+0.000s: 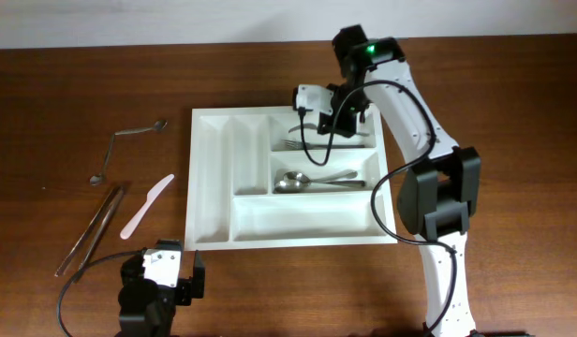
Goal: Pack container
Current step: 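Carry the fork with the right gripper into the top compartment, then open the right gripper and raise it away to the upper right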
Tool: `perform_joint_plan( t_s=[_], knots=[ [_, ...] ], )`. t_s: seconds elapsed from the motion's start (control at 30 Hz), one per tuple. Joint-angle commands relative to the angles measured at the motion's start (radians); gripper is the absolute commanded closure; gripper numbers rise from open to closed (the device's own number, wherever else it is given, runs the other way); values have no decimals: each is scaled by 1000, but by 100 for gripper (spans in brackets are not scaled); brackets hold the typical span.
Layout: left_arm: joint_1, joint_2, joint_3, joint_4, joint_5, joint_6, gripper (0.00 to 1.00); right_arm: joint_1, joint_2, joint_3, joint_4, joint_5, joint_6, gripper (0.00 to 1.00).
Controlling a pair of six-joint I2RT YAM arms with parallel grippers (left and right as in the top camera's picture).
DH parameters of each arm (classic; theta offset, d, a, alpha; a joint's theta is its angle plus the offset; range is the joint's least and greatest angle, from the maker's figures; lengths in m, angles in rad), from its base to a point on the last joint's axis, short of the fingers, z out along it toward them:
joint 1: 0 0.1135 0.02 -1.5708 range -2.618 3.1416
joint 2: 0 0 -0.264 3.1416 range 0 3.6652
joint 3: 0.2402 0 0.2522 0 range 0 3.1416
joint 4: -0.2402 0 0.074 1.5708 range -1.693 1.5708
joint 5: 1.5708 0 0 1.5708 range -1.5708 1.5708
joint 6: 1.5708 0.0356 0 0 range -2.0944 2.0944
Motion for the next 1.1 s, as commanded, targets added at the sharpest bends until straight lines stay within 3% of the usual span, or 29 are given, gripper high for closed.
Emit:
perform_joint_plan(
  t_s=[0.0,0.3,0.33,0.37,0.43,0.7,0.87,0.97,1.07],
  knots=[
    [-3,-7,-3,-4,-8,13,1,19,-12,-53,23,-45,-21,97],
    [-3,-7,-3,-4,-8,13,1,36,-12,-63,94,-46,-18,96],
    [-3,-7,-3,-4,-8,13,1,36,-12,-63,103,-46,-12,87],
    [-3,-7,-3,-4,-8,13,1,36,-12,-63,109,-46,-10,71],
    [-3,-7,-3,-4,-8,13,1,36,-12,-63,116,-46,-10,56],
    [-3,-7,-3,-4,-8,13,1,36,-14,-59,117,-45,-1,53],
    [-3,-7,-3,-4,-8,13,1,23,-31,3,114,-38,134,39],
    [-3,-7,-3,-4,-8,13,1,6,-48,86,82,-2,222,21],
    [-3,-7,-3,-4,-8,13,1,-19,-67,177,44,77,337,10]
  ],
)
